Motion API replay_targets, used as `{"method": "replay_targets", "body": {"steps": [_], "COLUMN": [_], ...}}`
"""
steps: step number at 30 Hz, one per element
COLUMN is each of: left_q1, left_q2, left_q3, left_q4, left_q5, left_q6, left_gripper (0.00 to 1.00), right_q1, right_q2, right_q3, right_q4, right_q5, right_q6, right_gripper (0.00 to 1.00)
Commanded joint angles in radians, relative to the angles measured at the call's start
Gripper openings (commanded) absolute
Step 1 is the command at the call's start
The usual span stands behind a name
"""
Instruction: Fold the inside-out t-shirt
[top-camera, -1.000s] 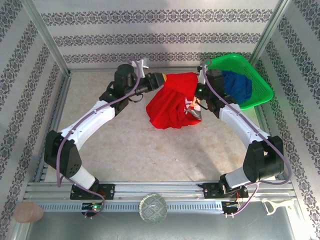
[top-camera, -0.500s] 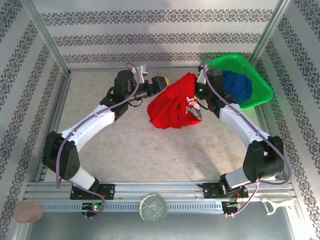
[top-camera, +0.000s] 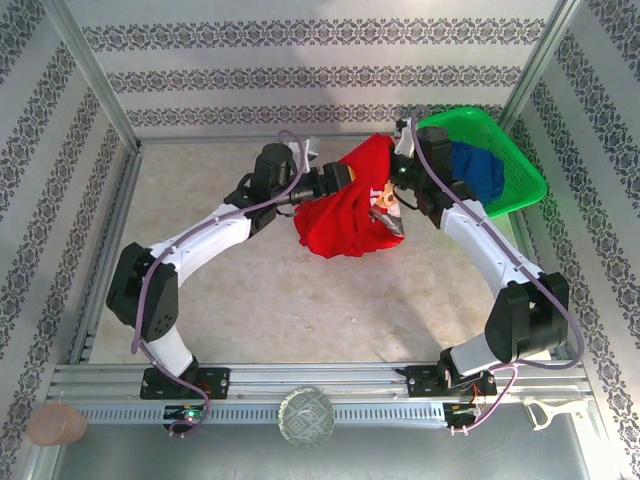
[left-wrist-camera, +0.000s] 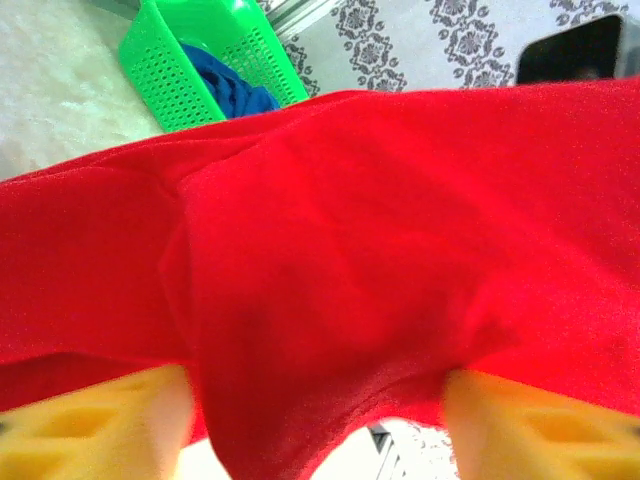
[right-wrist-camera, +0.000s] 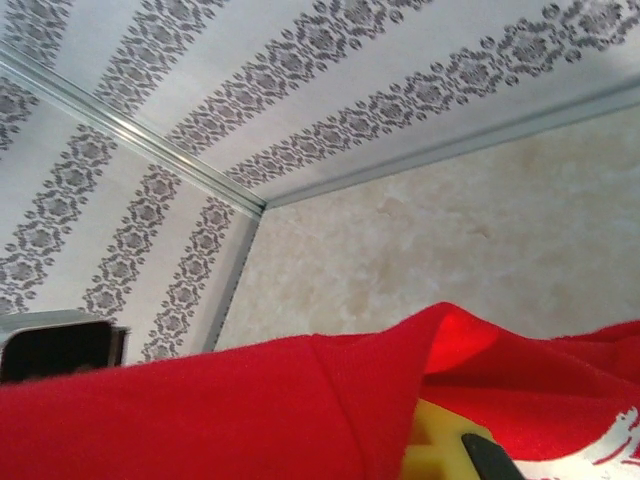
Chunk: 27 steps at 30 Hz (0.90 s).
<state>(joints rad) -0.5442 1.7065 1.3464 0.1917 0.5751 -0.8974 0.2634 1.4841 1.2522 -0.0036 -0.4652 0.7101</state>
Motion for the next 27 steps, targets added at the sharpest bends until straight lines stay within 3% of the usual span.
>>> {"method": "replay_targets", "body": {"steps": [1,4,5,7,8,9,10,12,19,27], "left_q1": [-0.003,0.004,0.01,0.023,0.031,0.039,0.045,0.053,0.059,0.064], "left_q2": [0.022,0.037,0.039,0.036,0.033,0.032,0.031,0.035,0.056,0.064], "left_q3": [0.096,0.138,0.148,0.161,0.165,0.166,0.168,0.174,0.162,0.156], "left_q4": [0.049,0.075,0.094,0.122,0.138,0.154,0.169,0.18,0.205,0.224], "left_q5": [0.028,0.036,0.037,0.039,0.039,0.042,0.043,0.046,0.045,0.048], "left_q6": [0.008,-0.022,-0.042,-0.081,-0.104,-0.13,-0.152,-0.185,-0.238,-0.267], "left_gripper": [0.39,0.05,0.0,0.0,0.0,0.0,0.0,0.0,0.0,0.0], "right_q1": [-0.008,-0.01,-0.014,-0.022,-0.03,-0.041,-0.05,-0.061,-0.086,-0.08], "right_q2": [0.001,-0.004,-0.004,0.004,0.013,0.023,0.03,0.026,-0.091,-0.359], "right_q3": [0.031,0.006,-0.005,-0.022,-0.03,-0.036,-0.042,-0.066,-0.128,-0.111], "right_q4": [0.011,0.002,-0.012,-0.067,-0.109,-0.149,-0.184,-0.225,-0.345,-0.533], "right_q5": [-0.024,-0.01,-0.001,0.03,0.051,0.061,0.071,0.086,0.087,0.23], "right_q6": [0.015,0.017,0.016,0.006,0.004,-0.002,-0.007,-0.011,-0.022,-0.033], "right_gripper": [0.0,0.0,0.0,0.0,0.16,0.41,0.54,0.66,0.7,0.69]}}
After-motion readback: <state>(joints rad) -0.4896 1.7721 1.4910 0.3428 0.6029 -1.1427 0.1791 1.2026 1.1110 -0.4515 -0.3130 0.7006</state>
